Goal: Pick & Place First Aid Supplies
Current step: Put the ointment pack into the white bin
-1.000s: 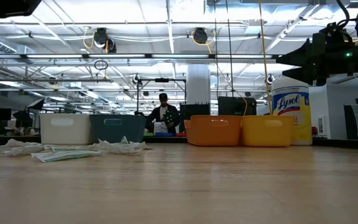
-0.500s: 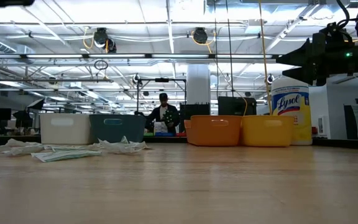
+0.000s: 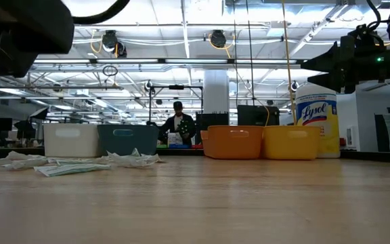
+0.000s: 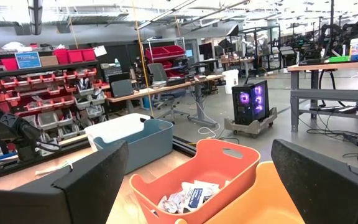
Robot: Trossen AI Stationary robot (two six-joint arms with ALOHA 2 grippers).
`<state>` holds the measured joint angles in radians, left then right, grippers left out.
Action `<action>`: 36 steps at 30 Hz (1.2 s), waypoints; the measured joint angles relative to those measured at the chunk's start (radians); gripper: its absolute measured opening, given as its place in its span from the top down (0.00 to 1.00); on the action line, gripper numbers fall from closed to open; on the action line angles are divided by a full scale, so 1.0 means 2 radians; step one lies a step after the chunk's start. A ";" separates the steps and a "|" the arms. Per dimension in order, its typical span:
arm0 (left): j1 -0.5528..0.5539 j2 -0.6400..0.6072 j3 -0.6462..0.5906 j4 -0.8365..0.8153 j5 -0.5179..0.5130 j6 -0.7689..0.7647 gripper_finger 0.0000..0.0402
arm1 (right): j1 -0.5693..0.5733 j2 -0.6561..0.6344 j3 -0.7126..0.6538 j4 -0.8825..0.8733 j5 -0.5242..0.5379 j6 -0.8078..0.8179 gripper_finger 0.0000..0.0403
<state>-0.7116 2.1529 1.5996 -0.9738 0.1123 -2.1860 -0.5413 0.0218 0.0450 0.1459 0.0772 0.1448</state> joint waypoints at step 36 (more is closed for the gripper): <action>0.003 -0.131 -0.088 -0.094 -0.018 0.028 1.00 | 0.000 0.000 0.000 0.000 0.000 0.000 0.03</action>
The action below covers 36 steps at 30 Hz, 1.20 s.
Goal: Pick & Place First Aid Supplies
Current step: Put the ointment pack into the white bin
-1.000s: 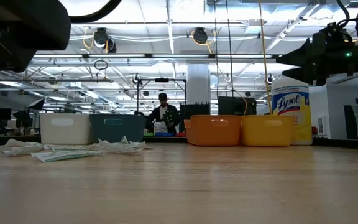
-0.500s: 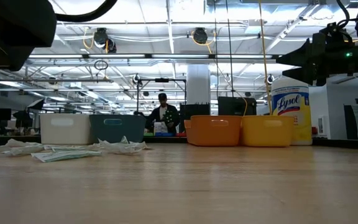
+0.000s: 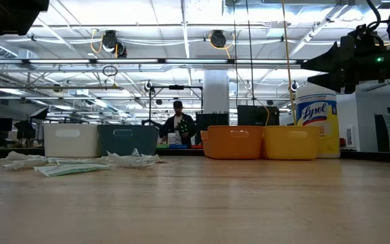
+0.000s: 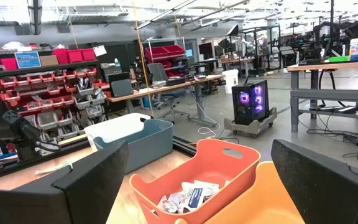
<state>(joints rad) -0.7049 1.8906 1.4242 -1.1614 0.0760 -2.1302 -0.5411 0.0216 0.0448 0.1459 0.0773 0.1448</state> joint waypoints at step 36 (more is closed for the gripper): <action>0.666 -0.311 -0.239 -0.083 -0.039 0.564 1.00 | 0.000 0.000 0.000 0.000 0.000 0.000 0.03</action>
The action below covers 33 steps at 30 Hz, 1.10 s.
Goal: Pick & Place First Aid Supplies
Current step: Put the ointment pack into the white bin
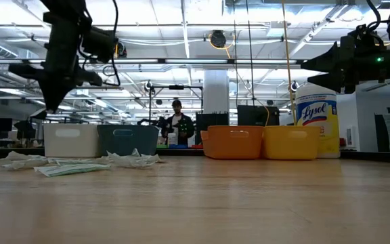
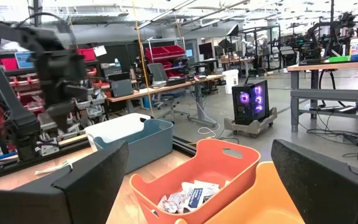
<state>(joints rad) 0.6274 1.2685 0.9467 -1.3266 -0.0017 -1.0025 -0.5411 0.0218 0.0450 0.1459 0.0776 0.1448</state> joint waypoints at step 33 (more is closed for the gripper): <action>0.209 0.240 0.146 0.092 0.001 0.224 0.64 | 0.000 0.000 0.000 0.000 0.000 0.000 0.03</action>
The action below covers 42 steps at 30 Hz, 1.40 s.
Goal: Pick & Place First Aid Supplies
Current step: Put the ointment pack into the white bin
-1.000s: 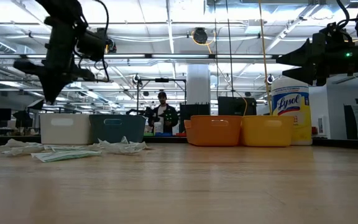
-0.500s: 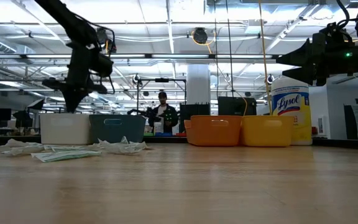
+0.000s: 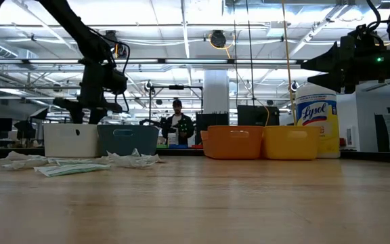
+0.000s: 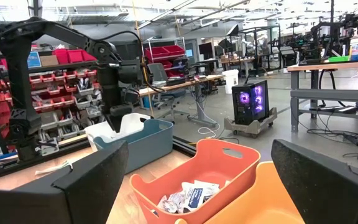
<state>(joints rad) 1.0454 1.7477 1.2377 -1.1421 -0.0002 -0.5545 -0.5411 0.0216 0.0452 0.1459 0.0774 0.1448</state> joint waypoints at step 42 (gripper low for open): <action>-0.697 -0.122 0.000 -0.042 0.010 -0.488 0.52 | 0.000 0.000 0.000 0.000 0.000 0.000 0.03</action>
<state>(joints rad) -0.3481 1.5032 1.2369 -1.2270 0.0188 -1.5308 -0.5415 0.0216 0.0448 0.1459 0.0772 0.1451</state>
